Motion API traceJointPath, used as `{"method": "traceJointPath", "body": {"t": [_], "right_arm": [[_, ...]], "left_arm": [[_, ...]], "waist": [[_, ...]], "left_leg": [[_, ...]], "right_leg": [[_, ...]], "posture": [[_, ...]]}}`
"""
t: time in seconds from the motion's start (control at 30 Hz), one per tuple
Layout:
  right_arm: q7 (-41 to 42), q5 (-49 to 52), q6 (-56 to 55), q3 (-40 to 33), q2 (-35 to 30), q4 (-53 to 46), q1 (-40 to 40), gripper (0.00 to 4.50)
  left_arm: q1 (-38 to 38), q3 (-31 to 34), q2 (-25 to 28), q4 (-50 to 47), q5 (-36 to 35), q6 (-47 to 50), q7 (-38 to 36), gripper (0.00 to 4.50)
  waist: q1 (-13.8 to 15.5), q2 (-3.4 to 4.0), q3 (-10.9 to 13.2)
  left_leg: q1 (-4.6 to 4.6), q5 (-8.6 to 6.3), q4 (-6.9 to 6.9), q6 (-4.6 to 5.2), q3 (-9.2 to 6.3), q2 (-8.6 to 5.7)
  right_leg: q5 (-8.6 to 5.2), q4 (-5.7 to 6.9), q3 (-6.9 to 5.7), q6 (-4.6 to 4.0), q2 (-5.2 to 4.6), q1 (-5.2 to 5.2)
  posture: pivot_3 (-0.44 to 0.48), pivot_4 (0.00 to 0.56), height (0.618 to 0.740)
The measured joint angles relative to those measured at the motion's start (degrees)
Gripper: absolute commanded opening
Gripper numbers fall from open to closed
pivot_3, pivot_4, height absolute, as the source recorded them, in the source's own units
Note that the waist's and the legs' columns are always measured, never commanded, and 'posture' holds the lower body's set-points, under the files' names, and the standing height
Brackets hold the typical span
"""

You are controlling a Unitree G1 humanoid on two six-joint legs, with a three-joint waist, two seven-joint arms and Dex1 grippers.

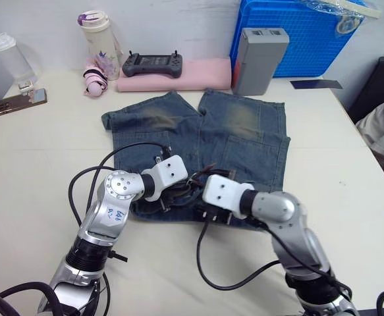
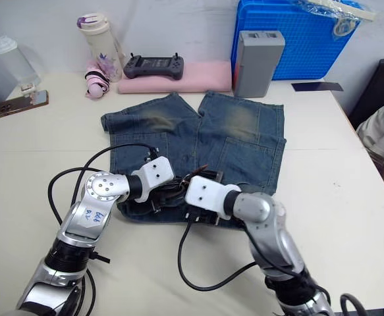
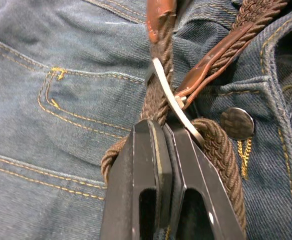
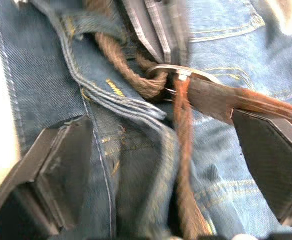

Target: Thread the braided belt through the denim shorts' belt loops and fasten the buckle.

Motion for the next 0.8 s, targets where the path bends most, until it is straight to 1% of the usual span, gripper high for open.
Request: {"method": "traceJointPath", "body": {"t": [0.13,0.2,0.27,0.33,0.43,0.6,0.7,0.8], "right_arm": [[1.5,7.2,7.7,-6.0,-2.2,-2.2,-3.0,4.40],[1.2,9.5,8.5,-7.6,-3.8,-2.1,-5.1,4.40],[-0.5,9.5,4.0,-6.6,-8.6,-0.3,-7.1,4.40],[-3.0,7.7,-3.0,-3.5,-12.6,2.6,-7.4,4.40],[-6.6,5.0,-12.0,1.7,-14.6,7.4,-7.2,4.40],[-10.2,2.4,-19.6,4.8,-15.1,10.5,-7.6,4.40],[-11.4,1.1,-22.3,6.1,-15.1,11.0,-7.9,3.63],[-11.8,0.1,-23.6,7.0,-15.1,12.3,-7.8,2.16]], "left_arm": [[0.0,-0.2,-0.1,1.2,-1.2,-1.3,1.0,0.00],[0.0,-0.4,-0.1,1.4,-1.2,-1.8,1.4,0.00],[0.0,-1.1,-0.1,1.6,-1.2,-2.6,2.1,0.00],[0.0,-1.6,0.0,1.8,-1.2,-3.5,2.6,0.00],[-0.7,-2.4,0.1,2.8,-1.1,-4.9,3.5,0.00],[-1.1,-3.6,0.9,3.1,-0.7,-6.2,4.2,0.00],[-1.2,-4.3,1.3,3.1,-0.5,-7.0,4.8,0.00],[-1.2,-4.6,1.8,3.1,-0.4,-7.4,5.2,0.00]], "waist": [[0.1,0.00,0.0],[0.1,0.01,0.0],[0.1,0.01,0.0],[0.1,-0.02,0.0],[0.1,-0.02,0.0],[0.1,-0.02,0.0],[0.1,-0.02,0.0],[0.1,-0.02,0.0]], "left_leg": [[0.02,-0.01,0.00,0.01,0.00,-0.02],[0.02,0.00,0.00,0.02,0.00,-0.05],[0.03,0.00,0.00,0.04,0.00,-0.09],[0.04,0.00,0.00,0.05,0.01,-0.10],[0.04,0.01,0.00,0.04,0.04,-0.11],[0.03,0.03,0.00,0.06,0.05,-0.10],[0.03,0.03,0.00,0.06,0.03,-0.10],[0.03,0.04,0.00,0.06,0.04,-0.10]], "right_leg": [[0.01,-0.03,0.00,0.00,-0.02,0.02],[0.01,-0.04,0.00,0.01,-0.04,0.03],[0.01,-0.09,0.00,0.01,-0.07,0.04],[0.01,-0.12,-0.01,0.02,-0.08,0.05],[0.02,-0.11,-0.01,0.03,-0.08,0.05],[0.03,-0.12,-0.01,0.05,-0.08,0.05],[0.03,-0.12,-0.02,0.05,-0.08,0.05],[0.04,-0.12,-0.02,0.06,-0.09,0.06]], "posture": [[0.000,0.150,0.728],[0.000,0.150,0.728],[0.000,0.150,0.728],[0.000,0.150,0.728],[0.000,0.150,0.728],[0.000,0.150,0.728],[0.000,0.150,0.728],[0.000,0.150,0.728]]}}
